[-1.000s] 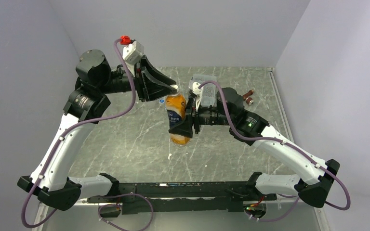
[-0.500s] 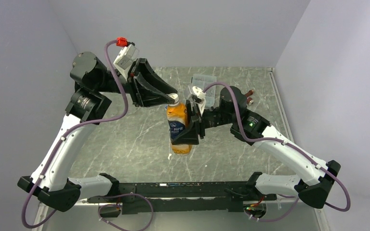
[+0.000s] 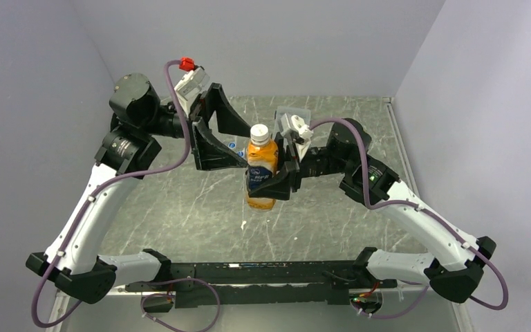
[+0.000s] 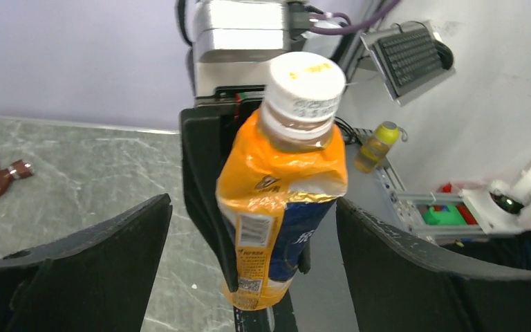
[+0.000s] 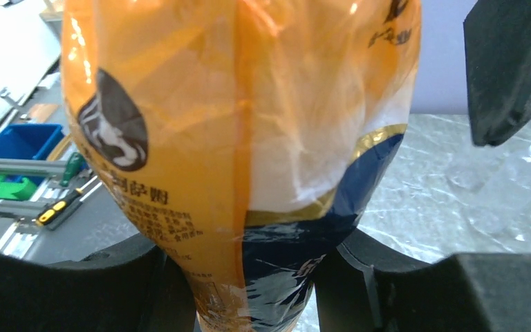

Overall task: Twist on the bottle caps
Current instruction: Screw the bottle cap onto the plastic bottle.

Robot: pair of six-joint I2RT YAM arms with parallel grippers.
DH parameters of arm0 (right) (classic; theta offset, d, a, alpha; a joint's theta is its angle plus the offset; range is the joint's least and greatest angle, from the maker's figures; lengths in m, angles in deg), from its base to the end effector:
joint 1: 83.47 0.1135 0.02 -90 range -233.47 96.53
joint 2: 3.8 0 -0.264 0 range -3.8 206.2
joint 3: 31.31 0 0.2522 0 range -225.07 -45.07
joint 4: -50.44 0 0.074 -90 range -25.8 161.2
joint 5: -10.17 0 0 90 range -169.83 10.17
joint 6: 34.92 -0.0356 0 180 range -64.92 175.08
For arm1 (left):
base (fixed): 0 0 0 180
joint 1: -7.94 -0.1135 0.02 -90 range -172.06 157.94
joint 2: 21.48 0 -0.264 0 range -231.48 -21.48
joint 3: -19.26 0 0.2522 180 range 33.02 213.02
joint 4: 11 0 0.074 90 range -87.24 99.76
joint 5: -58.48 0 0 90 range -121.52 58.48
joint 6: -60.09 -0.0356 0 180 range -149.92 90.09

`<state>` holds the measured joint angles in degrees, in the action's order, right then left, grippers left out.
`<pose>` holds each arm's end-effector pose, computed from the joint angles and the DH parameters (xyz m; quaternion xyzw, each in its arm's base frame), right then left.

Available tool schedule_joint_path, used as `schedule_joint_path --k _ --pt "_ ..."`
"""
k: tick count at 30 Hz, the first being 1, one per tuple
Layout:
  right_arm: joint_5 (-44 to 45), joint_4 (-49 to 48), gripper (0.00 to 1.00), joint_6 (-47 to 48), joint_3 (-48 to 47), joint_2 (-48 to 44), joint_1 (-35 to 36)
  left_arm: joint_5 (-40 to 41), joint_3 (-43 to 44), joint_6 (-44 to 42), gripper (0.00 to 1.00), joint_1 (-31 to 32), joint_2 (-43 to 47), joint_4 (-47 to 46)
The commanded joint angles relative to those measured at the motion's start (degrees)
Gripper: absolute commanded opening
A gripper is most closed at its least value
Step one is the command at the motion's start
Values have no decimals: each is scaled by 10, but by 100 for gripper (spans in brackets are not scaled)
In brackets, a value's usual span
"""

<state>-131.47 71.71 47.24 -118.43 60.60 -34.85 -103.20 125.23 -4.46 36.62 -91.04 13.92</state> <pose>0.1342 0.1945 0.4514 -0.5113 0.4804 0.5728 0.4240 0.1717 -0.1325 0.5275 0.4677 0.5000 -0.6155 0.3904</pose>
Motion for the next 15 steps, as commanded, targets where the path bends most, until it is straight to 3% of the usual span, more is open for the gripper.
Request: schedule_joint_path --k 1,7,15 --pt "64 16 9 48 -18 -18 -1 75 42 -44 94 -18 15 67" --pt "267 50 9 51 1 -28 0 269 38 -88 94 -24 43 115" --pt "495 65 9 24 4 1 18 395 25 -101 92 -24 46 100"
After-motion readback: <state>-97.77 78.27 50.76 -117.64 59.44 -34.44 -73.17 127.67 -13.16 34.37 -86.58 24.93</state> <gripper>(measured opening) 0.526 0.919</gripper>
